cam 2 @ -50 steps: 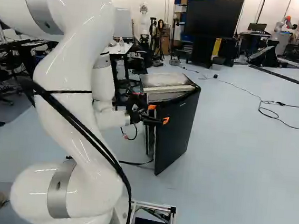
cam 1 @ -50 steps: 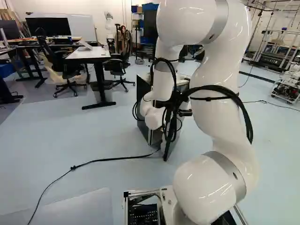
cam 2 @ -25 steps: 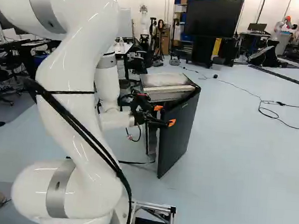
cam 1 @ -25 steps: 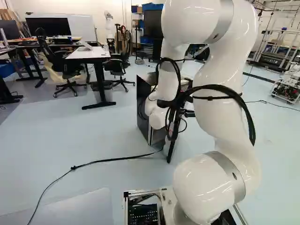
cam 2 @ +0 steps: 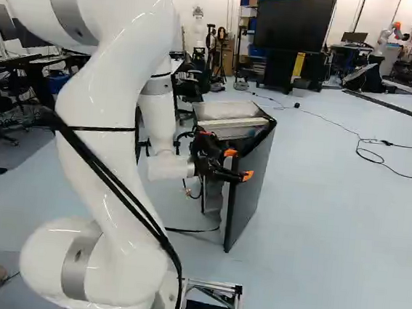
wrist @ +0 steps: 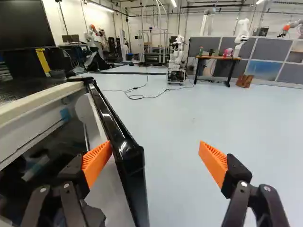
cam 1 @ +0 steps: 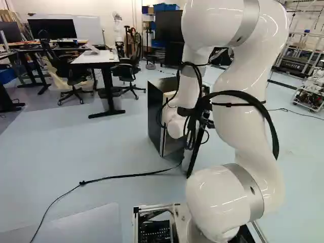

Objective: Open the fridge door

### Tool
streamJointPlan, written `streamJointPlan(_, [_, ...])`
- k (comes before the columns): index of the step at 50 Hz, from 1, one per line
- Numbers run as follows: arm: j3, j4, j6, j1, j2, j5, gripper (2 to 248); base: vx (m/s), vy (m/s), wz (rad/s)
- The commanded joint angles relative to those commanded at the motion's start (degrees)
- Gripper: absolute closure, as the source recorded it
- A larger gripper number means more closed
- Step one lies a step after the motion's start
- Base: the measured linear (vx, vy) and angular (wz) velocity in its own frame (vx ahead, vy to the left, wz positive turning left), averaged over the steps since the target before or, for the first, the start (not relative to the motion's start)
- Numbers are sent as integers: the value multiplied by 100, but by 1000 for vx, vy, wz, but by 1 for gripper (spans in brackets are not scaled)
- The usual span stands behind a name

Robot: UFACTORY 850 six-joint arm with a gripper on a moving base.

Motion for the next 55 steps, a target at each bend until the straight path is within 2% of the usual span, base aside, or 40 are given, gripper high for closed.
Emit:
streamJointPlan(21, [-160,0,0,-542,-99,0,3,0,0,0])
streamJointPlan(55, [-734,0,0,-1387,-451,0,3,0,0,0])
